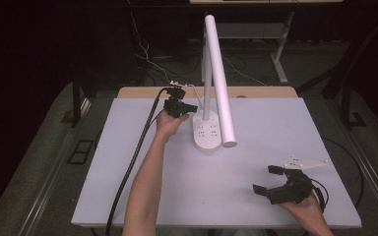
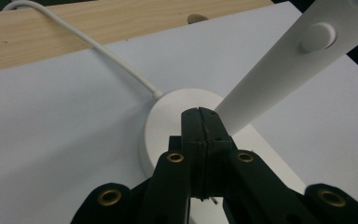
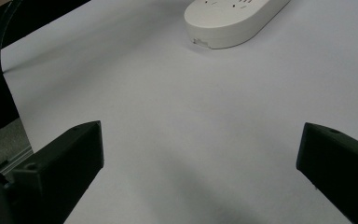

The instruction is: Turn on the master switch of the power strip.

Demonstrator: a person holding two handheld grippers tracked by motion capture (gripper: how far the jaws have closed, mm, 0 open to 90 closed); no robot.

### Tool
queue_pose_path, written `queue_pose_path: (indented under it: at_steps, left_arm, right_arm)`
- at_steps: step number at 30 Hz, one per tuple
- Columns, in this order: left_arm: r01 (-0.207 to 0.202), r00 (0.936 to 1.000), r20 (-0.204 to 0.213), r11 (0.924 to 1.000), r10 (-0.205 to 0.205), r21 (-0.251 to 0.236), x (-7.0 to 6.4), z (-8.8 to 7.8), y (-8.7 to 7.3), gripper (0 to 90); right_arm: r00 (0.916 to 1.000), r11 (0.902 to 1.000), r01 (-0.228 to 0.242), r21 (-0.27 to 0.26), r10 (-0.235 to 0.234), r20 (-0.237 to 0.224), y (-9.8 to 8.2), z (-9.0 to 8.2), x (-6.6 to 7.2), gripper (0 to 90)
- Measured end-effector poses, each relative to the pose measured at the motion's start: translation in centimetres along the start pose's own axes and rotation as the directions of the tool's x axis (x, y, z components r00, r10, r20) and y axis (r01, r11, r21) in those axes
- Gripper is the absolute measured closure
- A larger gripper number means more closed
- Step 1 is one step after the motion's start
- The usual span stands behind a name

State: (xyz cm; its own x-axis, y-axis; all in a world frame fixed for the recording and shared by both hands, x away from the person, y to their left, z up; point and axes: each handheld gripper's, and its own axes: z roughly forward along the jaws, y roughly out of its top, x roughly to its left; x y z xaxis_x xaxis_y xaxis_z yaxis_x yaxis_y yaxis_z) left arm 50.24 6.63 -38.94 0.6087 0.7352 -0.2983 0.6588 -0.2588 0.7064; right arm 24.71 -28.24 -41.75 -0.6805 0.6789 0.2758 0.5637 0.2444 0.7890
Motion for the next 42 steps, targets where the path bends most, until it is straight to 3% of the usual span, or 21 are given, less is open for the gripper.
queue_pose_path:
  at_steps: [3,4,8,9,12,13,16,17,18,22,32,37,41,42]
  left_arm:
    - [-0.006,0.9999,0.008,0.9999,0.006,0.012,0.0,0.3,-0.2,89.8]
    - [0.009,0.9999,0.009,1.0000,-0.009,0.003,-0.1,0.5,-0.2,89.8]
    - [-0.022,0.9998,0.002,0.9995,0.022,0.024,0.1,0.6,-0.4,89.8]
    - [-0.008,1.0000,-0.003,1.0000,0.008,0.004,-0.1,0.7,-0.5,89.8]
    - [-0.038,0.9991,-0.015,0.9986,0.039,0.036,0.0,1.1,-0.8,89.8]
    - [-0.023,0.9996,-0.016,0.9994,0.023,0.028,-0.1,1.3,-0.9,89.9]
    - [-0.034,0.9994,-0.008,0.9981,0.035,0.051,0.0,1.6,-1.2,90.0]
    - [-0.020,0.9997,-0.015,0.9993,0.020,0.031,-0.2,1.8,-1.3,89.9]
    - [-0.050,0.9984,-0.023,0.9975,0.051,0.051,-0.1,1.8,-1.3,89.9]
    - [-0.066,0.9968,-0.040,0.9958,0.069,0.063,-0.2,2.1,-1.3,90.0]
    - [-0.046,0.9980,-0.040,0.9962,0.049,0.074,-0.3,2.8,-1.7,90.0]
    - [-0.054,0.9970,-0.050,0.9941,0.059,0.093,-0.3,2.9,-1.4,90.0]
    - [0.005,0.9993,-0.037,0.9970,-0.002,0.077,0.0,3.0,-1.6,90.0]
    - [0.002,0.9992,-0.039,0.9967,0.001,0.081,-0.1,3.0,-1.5,90.0]
  right_arm:
    - [1.0000,1.0000,-0.004,0.003,0.004,-0.002,0.0,0.0,0.0,0.0]
    - [1.0000,1.0000,-0.004,0.003,0.004,-0.003,0.0,0.0,0.0,0.0]
    - [1.0000,1.0000,-0.002,0.004,0.002,-0.004,0.0,0.0,0.1,0.0]
    - [1.0000,1.0000,-0.002,0.003,0.002,-0.004,0.0,0.0,0.1,0.0]
    - [1.0000,1.0000,-0.002,0.003,0.002,-0.004,0.0,0.0,0.1,0.0]
    - [1.0000,1.0000,-0.002,0.003,0.002,-0.003,0.0,0.0,0.1,0.0]
    - [1.0000,1.0000,-0.002,0.004,0.002,-0.003,0.0,0.0,0.1,0.0]
    - [1.0000,1.0000,-0.002,0.004,0.002,-0.004,0.0,0.0,0.1,0.0]
    - [1.0000,1.0000,-0.002,0.004,0.002,-0.004,0.0,0.0,0.1,0.0]
    - [1.0000,1.0000,0.001,0.007,-0.001,-0.006,0.0,0.0,0.1,0.0]
    - [1.0000,1.0000,0.004,0.003,-0.004,-0.004,0.0,0.0,-0.1,0.0]
    - [1.0000,1.0000,0.001,0.000,-0.001,-0.003,0.0,-0.2,-0.2,0.0]
    - [1.0000,1.0000,0.002,-0.003,-0.002,-0.001,0.0,-0.2,-0.3,0.0]
    - [1.0000,1.0000,0.005,-0.002,-0.005,-0.002,0.0,-0.2,-0.3,0.0]
